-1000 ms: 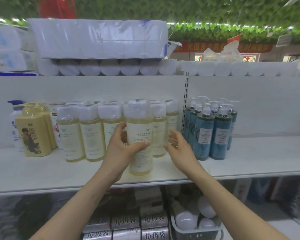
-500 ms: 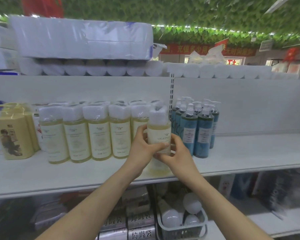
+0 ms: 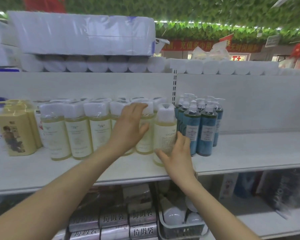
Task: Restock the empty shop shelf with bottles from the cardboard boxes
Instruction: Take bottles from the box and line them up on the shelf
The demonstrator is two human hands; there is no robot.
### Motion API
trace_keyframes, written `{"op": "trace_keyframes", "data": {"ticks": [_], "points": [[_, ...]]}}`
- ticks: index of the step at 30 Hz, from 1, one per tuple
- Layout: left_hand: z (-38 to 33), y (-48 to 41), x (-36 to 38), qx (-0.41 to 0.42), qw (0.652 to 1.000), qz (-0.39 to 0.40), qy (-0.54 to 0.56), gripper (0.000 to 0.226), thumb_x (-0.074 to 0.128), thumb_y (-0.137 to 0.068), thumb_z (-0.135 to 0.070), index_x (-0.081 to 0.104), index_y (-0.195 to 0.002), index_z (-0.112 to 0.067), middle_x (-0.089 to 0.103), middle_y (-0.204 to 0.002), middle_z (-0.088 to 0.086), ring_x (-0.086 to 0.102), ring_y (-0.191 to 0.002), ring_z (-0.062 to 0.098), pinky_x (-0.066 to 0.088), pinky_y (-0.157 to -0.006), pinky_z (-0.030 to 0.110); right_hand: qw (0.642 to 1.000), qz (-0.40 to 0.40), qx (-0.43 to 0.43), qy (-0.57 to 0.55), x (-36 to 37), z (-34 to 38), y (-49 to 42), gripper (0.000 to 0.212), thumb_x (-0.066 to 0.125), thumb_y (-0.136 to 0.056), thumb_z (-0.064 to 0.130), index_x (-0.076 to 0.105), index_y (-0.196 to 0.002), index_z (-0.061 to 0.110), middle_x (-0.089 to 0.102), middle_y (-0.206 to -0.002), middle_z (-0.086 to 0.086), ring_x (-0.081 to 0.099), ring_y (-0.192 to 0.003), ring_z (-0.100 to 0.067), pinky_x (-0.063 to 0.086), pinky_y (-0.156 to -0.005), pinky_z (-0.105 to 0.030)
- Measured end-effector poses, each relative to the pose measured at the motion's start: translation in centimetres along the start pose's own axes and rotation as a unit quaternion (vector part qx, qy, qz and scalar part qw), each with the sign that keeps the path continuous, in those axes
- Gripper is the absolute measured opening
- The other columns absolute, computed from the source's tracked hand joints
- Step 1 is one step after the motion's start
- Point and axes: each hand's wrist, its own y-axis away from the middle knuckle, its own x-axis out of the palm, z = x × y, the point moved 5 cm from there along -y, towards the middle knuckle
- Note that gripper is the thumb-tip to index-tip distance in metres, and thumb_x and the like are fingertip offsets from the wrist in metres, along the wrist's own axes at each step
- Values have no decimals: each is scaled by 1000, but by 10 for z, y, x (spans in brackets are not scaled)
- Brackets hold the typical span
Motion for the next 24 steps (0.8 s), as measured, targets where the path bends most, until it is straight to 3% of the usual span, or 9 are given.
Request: {"op": "trace_keyframes", "data": {"ticks": [2,4,8,10,13,16,19,24], "points": [[2,-21,-5,50,992,20,-111,71,80,-87,-22,52,-150,-6,54,-149,15,46,-139,37,39,-117,45,996,-40,-3,84,3,11,3,101,89,-77,53,36,-150,8,45,-136,-12,48,-122,-33,49,-99,-47],[4,-35,2,76,974,77,-200,89,81,-87,-40,40,-160,-9,43,-161,15,36,-151,37,28,-125,48,995,-50,2,92,7,12,1,97,91,-76,50,38,-145,9,47,-131,-12,50,-118,-35,49,-95,-47],[14,-38,26,102,941,129,-296,115,80,-84,-61,18,-168,-14,29,-170,16,27,-158,34,11,-131,58,998,17,41,-43,14,-5,-13,91,91,-79,38,38,-151,17,52,-141,-4,50,-130,-25,45,-102,-37],[16,-36,31,110,939,104,-309,120,85,-78,-60,21,-168,-14,35,-166,17,34,-154,36,14,-130,59,986,67,75,-135,16,-13,-19,94,89,-83,30,33,-158,19,55,-149,2,53,-136,-18,43,-105,-29],[20,-36,32,107,941,68,-313,121,90,-72,-59,27,-166,-16,40,-163,16,39,-150,36,19,-128,59,980,105,85,-144,20,-15,-24,96,84,-88,28,22,-161,20,50,-156,1,52,-139,-19,42,-106,-29],[23,-34,30,102,944,55,-309,121,92,-69,-60,30,-165,-19,42,-162,13,42,-148,34,23,-126,60,994,59,64,-67,20,-7,-22,106,90,-81,42,25,-159,10,38,-154,-9,45,-140,-28,42,-114,-40],[24,-35,29,98,944,55,-310,119,91,-68,-60,32,-164,-21,43,-162,10,42,-148,31,25,-123,61,999,0,31,18,18,0,-21,92,92,-77,45,39,-144,8,45,-137,-9,51,-128,-32,46,-103,-41],[28,-35,30,89,947,52,-306,117,91,-68,-60,32,-163,-24,41,-163,7,42,-148,29,26,-121,60,995,47,66,-61,20,-8,-31,87,87,-86,31,34,-152,13,58,-146,-8,58,-132,-29,47,-98,-36]]}}
